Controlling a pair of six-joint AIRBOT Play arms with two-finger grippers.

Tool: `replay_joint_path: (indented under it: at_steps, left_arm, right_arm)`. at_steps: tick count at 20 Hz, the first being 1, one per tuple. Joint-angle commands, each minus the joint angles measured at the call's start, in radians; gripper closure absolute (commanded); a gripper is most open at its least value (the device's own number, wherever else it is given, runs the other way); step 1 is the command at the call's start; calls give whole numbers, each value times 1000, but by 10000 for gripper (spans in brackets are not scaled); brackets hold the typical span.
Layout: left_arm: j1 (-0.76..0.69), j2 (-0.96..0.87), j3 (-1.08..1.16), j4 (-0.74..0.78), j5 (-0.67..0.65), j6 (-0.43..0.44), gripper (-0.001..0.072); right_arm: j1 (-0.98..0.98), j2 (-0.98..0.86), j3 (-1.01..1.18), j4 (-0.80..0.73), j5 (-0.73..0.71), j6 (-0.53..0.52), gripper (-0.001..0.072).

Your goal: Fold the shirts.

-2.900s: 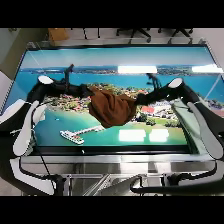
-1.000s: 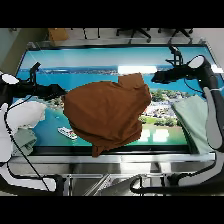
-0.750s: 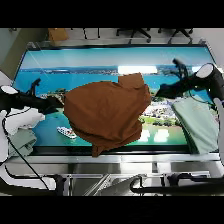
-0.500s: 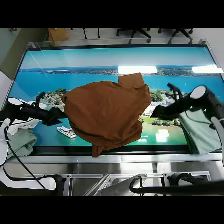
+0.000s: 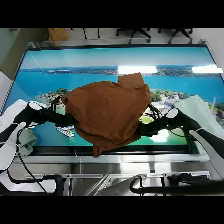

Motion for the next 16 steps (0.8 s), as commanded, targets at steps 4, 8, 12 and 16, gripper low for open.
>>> replay_joint_path:
  at_steps: [4, 8, 12, 16]
  left_arm:
    - [-26, 24, 113, 2, -63, 7, 693]
    - [-21, 221, 335, 2, -160, -32, 694]
    - [-21, 454, 669, 2, -217, -103, 693]
    - [-21, 621, 953, 2, -212, -144, 693]
  right_arm:
    - [25, 3, 80, 287, 9, -278, 682]
    - [-86, 164, 370, 284, 68, -278, 683]
    - [-251, 293, 753, 281, 88, -277, 683]
    - [-326, 355, 1050, 272, 100, -278, 683]
